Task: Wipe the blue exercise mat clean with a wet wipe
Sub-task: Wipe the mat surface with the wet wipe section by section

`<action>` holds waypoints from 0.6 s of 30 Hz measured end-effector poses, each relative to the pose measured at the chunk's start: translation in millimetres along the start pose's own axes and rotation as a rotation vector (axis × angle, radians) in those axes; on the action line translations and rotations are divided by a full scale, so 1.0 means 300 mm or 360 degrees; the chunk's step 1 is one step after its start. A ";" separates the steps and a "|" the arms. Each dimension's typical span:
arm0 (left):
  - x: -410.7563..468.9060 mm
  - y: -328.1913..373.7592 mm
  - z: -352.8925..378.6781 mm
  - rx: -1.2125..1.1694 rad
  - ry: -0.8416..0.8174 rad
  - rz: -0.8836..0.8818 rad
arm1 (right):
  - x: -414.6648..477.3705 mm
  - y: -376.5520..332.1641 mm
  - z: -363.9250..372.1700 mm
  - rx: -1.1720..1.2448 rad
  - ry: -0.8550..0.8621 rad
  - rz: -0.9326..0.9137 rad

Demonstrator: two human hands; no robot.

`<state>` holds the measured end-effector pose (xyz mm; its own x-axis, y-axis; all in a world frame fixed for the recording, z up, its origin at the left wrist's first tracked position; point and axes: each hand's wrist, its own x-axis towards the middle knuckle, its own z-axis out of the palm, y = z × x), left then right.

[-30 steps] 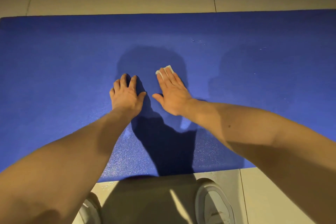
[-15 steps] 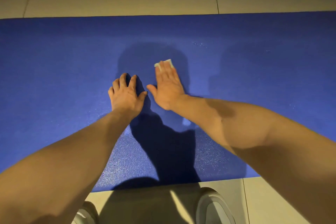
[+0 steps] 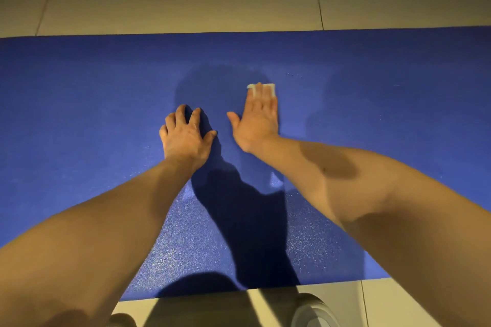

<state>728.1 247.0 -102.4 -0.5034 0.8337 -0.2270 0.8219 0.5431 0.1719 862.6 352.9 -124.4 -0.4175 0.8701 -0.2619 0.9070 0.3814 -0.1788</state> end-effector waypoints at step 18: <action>0.095 0.005 -0.014 -0.0053 0.0075 0.0028 | 0.135 -0.059 -0.039 -0.0023 -0.0065 -0.0267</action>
<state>713.8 272.1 -104.5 -0.5015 0.8465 -0.1785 0.8219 0.5306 0.2072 830.2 385.2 -120.9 -0.5647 0.7806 -0.2677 0.8250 0.5249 -0.2095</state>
